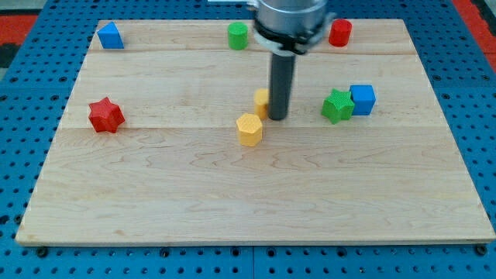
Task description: Move the green star to the top left of the yellow heart
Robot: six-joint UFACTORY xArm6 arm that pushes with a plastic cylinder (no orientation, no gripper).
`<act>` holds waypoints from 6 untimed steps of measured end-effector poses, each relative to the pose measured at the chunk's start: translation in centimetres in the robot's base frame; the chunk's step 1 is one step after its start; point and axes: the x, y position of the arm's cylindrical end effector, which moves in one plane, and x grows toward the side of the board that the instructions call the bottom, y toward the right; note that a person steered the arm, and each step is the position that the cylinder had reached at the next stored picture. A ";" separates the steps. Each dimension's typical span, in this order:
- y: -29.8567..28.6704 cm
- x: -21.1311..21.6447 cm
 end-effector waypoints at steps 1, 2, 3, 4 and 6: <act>-0.4 -2.7; 8.1 -5.1; 14.6 -5.2; 14.7 -5.2; 14.5 -5.2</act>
